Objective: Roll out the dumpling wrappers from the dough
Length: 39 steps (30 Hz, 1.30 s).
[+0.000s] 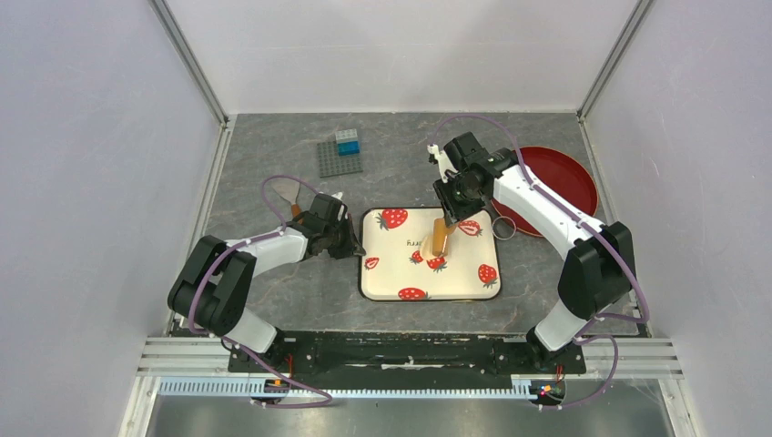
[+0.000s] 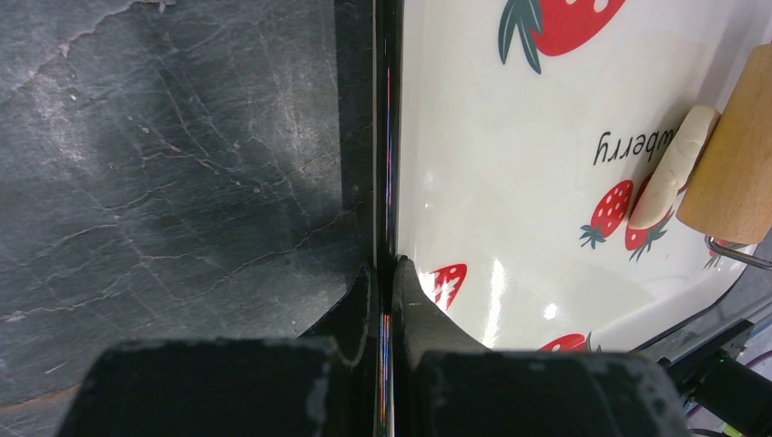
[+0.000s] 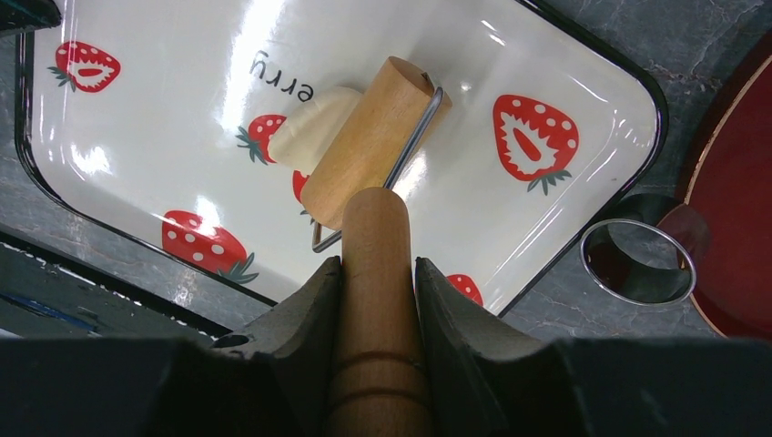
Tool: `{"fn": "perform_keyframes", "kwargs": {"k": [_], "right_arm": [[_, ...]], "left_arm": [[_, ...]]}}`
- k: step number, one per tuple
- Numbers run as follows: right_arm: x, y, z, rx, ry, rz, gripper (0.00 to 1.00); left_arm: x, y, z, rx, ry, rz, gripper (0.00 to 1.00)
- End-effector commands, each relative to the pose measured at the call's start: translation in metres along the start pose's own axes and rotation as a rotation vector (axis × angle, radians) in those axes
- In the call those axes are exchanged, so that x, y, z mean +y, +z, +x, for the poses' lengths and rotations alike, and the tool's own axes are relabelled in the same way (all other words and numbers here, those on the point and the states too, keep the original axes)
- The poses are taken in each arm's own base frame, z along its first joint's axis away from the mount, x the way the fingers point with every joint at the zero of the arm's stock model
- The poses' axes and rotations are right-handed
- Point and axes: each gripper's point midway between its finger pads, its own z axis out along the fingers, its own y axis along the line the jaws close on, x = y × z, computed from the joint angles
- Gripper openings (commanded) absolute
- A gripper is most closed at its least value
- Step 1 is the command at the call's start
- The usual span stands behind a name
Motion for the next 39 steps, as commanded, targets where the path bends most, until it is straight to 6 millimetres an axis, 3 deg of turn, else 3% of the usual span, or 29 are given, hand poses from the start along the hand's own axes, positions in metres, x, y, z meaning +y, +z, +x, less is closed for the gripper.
{"fn": "perform_keyframes", "kwargs": {"k": [1, 11, 25, 36, 39], "right_arm": [[-0.001, -0.012, -0.005, -0.019, -0.023, 0.002, 0.00], [0.000, 0.015, 0.023, 0.083, -0.030, -0.013, 0.00], [-0.032, 0.027, 0.053, 0.213, -0.020, 0.164, 0.00], [-0.031, 0.037, 0.065, 0.237, -0.015, 0.150, 0.00], [-0.027, 0.030, 0.056, 0.195, -0.015, 0.137, 0.00]], "left_arm": [[0.055, 0.006, 0.043, 0.118, -0.003, -0.211, 0.02], [0.055, 0.007, 0.043, 0.119, -0.001, -0.211, 0.02], [0.055, 0.007, 0.043, 0.119, 0.000, -0.211, 0.02], [0.054, 0.007, 0.043, 0.118, 0.000, -0.210, 0.02], [0.055, 0.007, 0.044, 0.120, 0.000, -0.211, 0.02]]}}
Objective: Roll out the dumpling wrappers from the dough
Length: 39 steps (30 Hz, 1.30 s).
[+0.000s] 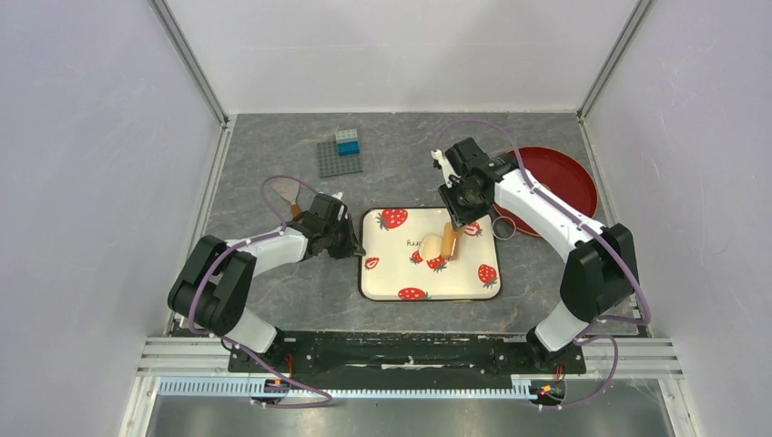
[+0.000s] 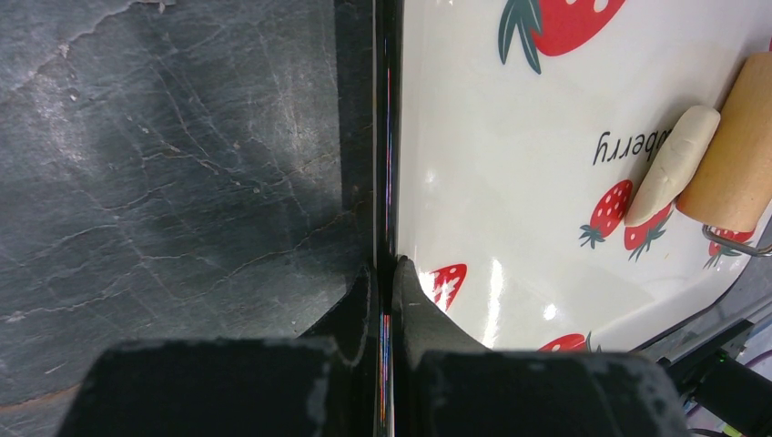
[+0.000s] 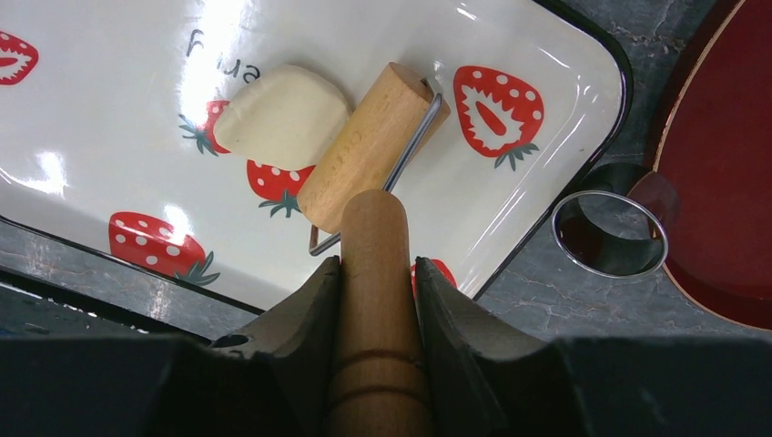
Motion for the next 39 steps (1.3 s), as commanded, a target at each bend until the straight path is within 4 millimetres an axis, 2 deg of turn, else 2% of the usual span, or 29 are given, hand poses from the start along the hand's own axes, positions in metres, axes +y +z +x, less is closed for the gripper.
{"fn": "perform_keyframes", "kwargs": {"k": [1, 10, 15, 19, 24, 32, 39], "right_arm": [[-0.006, 0.022, 0.034, 0.143, -0.015, 0.038, 0.00], [0.005, -0.032, -0.021, -0.047, -0.010, -0.012, 0.00], [0.018, -0.042, -0.038, -0.076, -0.031, -0.033, 0.00], [0.027, -0.037, -0.043, -0.065, -0.045, -0.042, 0.00], [0.029, -0.017, -0.039, -0.019, -0.057, -0.028, 0.00], [0.018, 0.025, -0.010, 0.113, -0.096, 0.013, 0.00], [0.018, 0.039, 0.013, 0.185, -0.098, 0.007, 0.00]], "left_arm": [[0.054, 0.006, 0.043, 0.118, 0.000, -0.210, 0.02], [0.054, 0.006, 0.043, 0.118, 0.000, -0.210, 0.02], [0.054, 0.006, 0.043, 0.116, 0.000, -0.210, 0.02], [0.054, 0.006, 0.043, 0.115, 0.000, -0.209, 0.02], [0.054, 0.006, 0.042, 0.114, 0.000, -0.209, 0.02], [0.054, 0.006, 0.043, 0.118, -0.001, -0.209, 0.02], [0.054, 0.007, 0.043, 0.120, 0.000, -0.208, 0.02]]}}
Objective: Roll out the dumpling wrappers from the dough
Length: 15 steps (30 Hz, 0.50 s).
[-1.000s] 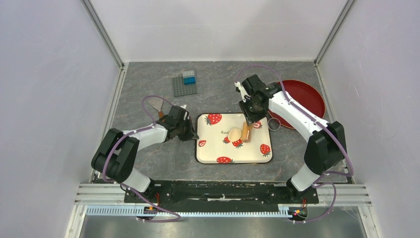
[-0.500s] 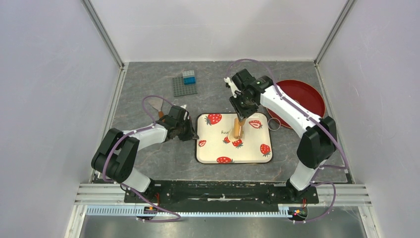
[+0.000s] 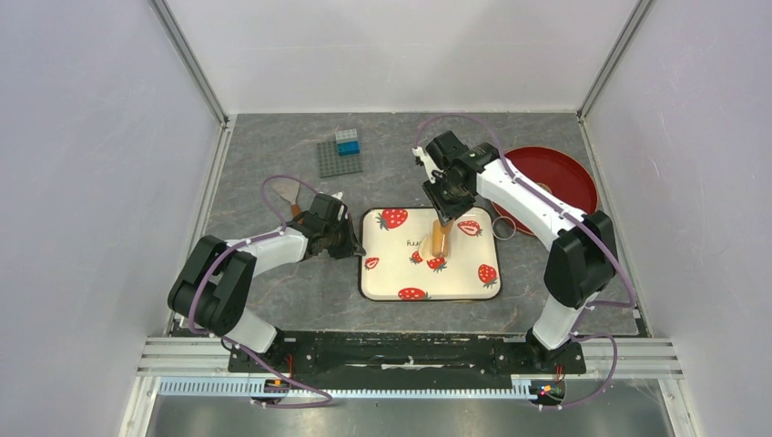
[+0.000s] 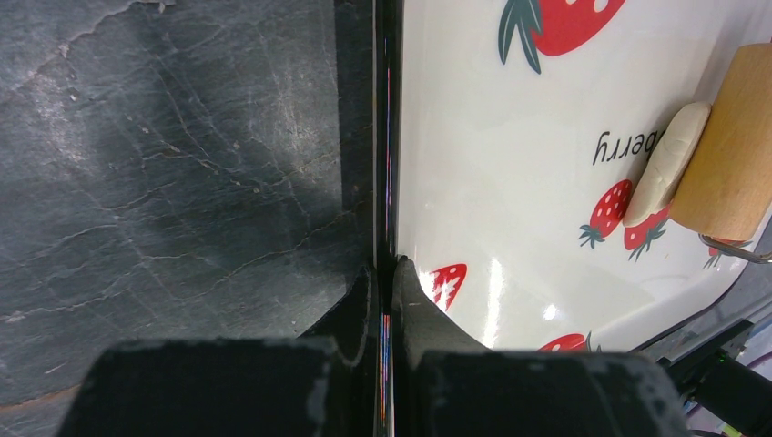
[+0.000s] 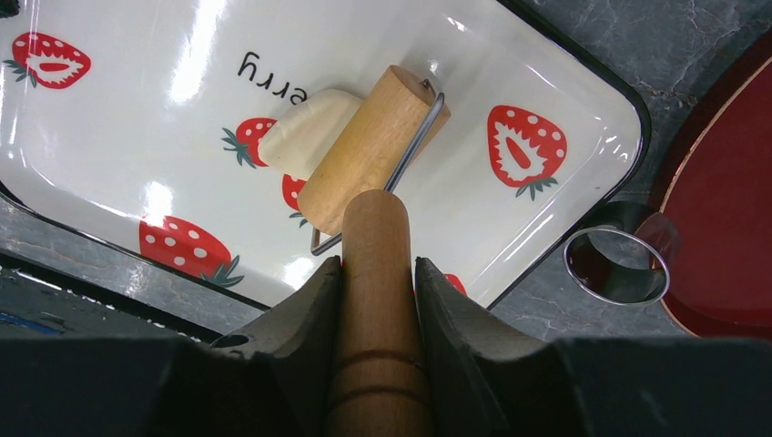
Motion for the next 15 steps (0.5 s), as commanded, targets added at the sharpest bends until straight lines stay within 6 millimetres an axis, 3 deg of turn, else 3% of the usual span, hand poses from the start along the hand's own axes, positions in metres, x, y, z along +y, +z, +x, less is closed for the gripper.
{"fn": "perform_keyframes", "kwargs": {"k": [1, 8, 15], "right_arm": [[-0.002, 0.041, 0.038, 0.156, -0.020, 0.010, 0.00], [0.004, 0.055, 0.048, 0.193, -0.019, -0.021, 0.00], [-0.003, 0.066, 0.073, 0.248, -0.053, 0.065, 0.00]], "left_arm": [[0.054, 0.007, 0.043, 0.120, 0.000, -0.208, 0.02], [0.054, 0.007, 0.043, 0.120, 0.000, -0.209, 0.02], [0.054, 0.007, 0.043, 0.121, 0.001, -0.208, 0.02]]}}
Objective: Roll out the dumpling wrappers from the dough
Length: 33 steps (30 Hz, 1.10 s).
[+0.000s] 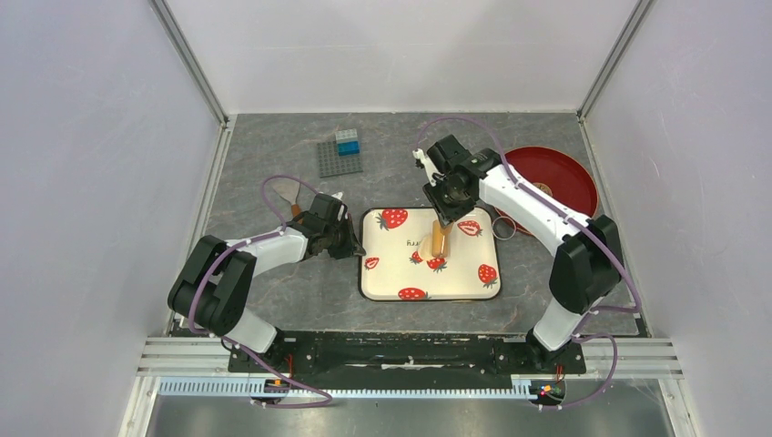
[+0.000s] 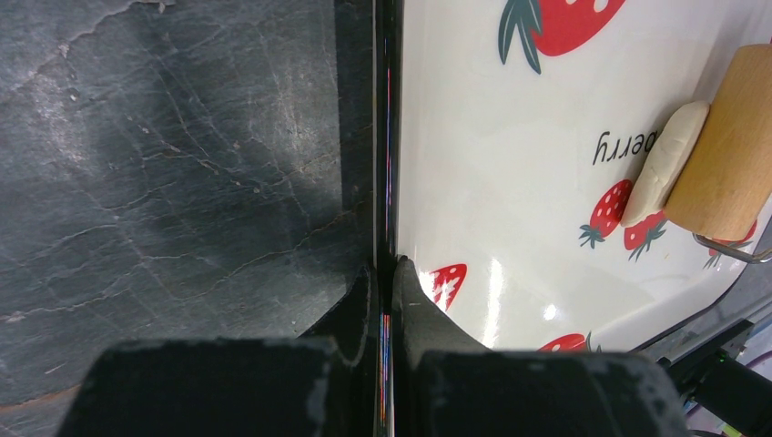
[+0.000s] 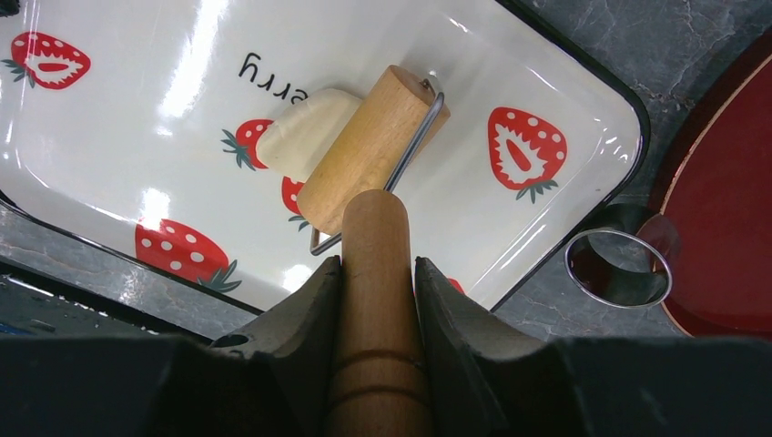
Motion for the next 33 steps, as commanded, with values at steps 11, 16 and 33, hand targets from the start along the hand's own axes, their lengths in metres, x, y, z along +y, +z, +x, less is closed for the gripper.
{"fn": "perform_keyframes", "kwargs": {"k": [11, 16, 33], "right_arm": [[-0.002, 0.019, 0.017, 0.072, 0.009, 0.044, 0.00], [-0.009, -0.033, -0.029, -0.110, 0.061, 0.052, 0.00], [0.000, -0.047, -0.048, -0.121, 0.050, -0.003, 0.00]], "left_arm": [[0.054, 0.006, 0.043, 0.118, 0.001, -0.207, 0.02], [0.054, 0.006, 0.043, 0.119, 0.001, -0.208, 0.02], [0.054, 0.007, 0.043, 0.120, 0.001, -0.207, 0.02]]}}
